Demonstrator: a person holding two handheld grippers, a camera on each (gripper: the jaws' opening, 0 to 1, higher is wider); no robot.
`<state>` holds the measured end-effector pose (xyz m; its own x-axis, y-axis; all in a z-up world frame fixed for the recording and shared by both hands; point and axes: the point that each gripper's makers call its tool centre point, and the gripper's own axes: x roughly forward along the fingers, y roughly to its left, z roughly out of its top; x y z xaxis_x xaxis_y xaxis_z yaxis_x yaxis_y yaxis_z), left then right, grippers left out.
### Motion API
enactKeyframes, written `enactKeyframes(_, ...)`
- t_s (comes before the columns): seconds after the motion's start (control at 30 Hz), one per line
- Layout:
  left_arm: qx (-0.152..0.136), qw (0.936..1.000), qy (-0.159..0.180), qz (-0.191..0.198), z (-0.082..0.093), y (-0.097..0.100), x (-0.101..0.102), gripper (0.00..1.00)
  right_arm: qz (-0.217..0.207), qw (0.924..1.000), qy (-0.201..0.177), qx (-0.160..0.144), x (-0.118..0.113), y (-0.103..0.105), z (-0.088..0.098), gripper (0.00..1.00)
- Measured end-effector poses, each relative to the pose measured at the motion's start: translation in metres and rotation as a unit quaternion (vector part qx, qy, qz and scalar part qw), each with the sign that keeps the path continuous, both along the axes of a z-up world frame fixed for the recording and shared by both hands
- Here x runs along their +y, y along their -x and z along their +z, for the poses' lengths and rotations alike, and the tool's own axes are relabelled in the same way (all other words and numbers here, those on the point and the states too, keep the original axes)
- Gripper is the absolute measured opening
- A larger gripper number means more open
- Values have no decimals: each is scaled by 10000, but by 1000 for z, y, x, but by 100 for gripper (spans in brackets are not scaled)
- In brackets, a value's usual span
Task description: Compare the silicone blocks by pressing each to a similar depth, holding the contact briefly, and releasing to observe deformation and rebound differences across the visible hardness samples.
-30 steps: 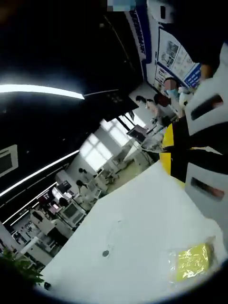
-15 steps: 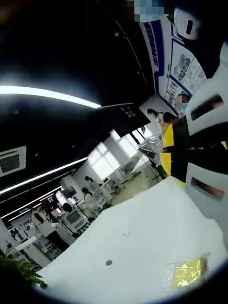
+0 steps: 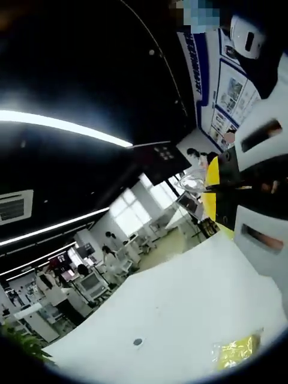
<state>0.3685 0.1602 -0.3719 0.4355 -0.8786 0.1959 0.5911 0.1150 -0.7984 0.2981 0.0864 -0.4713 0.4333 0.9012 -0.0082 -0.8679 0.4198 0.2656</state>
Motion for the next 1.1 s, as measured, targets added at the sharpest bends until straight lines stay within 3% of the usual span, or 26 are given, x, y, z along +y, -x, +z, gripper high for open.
enactKeyframes(0.17,-2,9999,46,-123,5,5,-3,0,76,9998,115,-138,12,-12,6,74)
enactKeyframes(0.27,-28,9998,77,-196,8,9,-5,0,225,9996,-97,-119,22,-14,17,76)
enactKeyframes(0.53,-44,9992,115,-377,8,15,-13,0,381,9977,-410,-395,36,-32,46,61)
enactKeyframes(0.63,6,9990,139,-428,7,16,-14,0,788,9941,-738,-127,46,-32,58,53)
enactKeyframes(0.8,-29,9984,219,-517,11,19,-18,0,810,9940,-698,-243,59,-49,61,55)
enactKeyframes(0.9,-5,9981,340,-520,13,19,-19,0,976,9905,-950,-198,66,-48,67,48)
enactKeyframes(1.0,22,9980,394,-494,13,17,-18,0,1125,9885,-967,-302,73,-45,69,35)
enactKeyframes(1.1,23,9979,459,-458,14,15,-16,0,1133,9888,-890,-379,79,-48,68,34)
